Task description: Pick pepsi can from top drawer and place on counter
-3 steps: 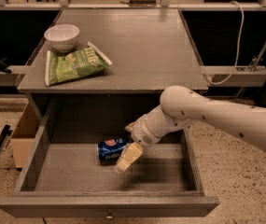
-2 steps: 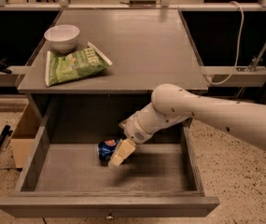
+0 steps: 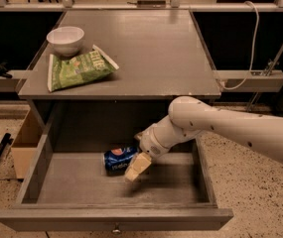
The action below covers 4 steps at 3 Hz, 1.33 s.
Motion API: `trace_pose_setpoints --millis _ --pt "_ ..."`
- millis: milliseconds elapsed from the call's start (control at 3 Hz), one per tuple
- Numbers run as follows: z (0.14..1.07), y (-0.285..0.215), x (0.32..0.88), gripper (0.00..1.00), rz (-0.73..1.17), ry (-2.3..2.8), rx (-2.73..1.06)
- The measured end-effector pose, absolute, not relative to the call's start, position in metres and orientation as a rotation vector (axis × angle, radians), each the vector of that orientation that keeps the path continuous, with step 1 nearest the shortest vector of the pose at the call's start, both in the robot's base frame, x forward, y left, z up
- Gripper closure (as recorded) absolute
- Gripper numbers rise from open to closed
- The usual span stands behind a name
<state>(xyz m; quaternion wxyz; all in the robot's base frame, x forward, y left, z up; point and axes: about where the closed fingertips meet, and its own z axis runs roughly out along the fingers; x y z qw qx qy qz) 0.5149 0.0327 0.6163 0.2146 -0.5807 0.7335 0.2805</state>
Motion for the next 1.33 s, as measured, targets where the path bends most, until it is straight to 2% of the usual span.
trace_pose_setpoints --millis 333,667,1333 --pt "0.6079 0.0232 0.5133 0.00 0.770 2.056 -1.598" --pt "0.6079 0.0233 0.5133 0.16 0.770 2.056 -1.598" --pt "0.6078 0.0233 0.5132 0.62 0.771 2.056 -1.598"
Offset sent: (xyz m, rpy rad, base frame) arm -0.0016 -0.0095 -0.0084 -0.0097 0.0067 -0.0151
